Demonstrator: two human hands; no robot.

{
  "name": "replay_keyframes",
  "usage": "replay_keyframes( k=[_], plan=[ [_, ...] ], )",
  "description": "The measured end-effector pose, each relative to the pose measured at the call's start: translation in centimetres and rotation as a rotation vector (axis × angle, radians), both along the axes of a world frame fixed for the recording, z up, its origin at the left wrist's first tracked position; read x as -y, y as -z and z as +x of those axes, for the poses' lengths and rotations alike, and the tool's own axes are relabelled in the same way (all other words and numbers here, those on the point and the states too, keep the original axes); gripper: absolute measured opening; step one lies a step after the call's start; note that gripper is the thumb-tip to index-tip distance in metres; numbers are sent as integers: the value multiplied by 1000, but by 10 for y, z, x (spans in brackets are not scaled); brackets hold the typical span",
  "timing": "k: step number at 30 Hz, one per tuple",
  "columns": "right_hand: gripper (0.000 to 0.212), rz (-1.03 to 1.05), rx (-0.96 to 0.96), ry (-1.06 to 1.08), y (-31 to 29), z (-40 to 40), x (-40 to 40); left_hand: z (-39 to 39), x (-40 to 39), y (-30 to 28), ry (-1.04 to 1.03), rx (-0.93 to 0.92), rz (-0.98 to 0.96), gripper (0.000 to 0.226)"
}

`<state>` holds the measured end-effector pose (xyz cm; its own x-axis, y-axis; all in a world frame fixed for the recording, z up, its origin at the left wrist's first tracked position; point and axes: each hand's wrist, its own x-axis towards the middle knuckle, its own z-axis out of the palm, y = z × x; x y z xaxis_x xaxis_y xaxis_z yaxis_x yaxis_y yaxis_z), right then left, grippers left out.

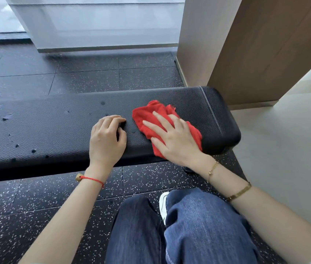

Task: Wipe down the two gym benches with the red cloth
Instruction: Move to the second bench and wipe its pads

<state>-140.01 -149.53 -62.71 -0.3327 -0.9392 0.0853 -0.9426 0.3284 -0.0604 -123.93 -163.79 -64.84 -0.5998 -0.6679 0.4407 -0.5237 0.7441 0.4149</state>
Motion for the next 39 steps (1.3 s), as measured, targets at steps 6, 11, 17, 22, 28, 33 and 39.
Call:
replay_keyframes(
  k=[6, 11, 17, 22, 28, 33, 39],
  plan=[
    [48, -75, -27, 293, 2, -63, -43, 1, 0, 1, 0, -1, -8, 25],
    [49, -70, 7, 418, -1, -57, -22, -1, -1, 3, -17, 5, -6, 24],
    [52, -97, -3, 193, 3, -47, -55, 0, 2, 4, -3, 1, -19, 27],
    [46, -103, 85, 587, -3, -117, -32, -1, 0, 4, -22, 1, -27, 27],
    [49, -11, 110, 411, -11, -101, 49, -3, 0, 4, -32, 8, -48, 27],
    [49, -85, 44, 58, 0, -63, 13, -2, 1, 6, -21, -1, -54, 29],
    [46, -89, 55, 407, -3, -130, 10, -3, -1, 4, -32, 7, -46, 28]
  ],
)
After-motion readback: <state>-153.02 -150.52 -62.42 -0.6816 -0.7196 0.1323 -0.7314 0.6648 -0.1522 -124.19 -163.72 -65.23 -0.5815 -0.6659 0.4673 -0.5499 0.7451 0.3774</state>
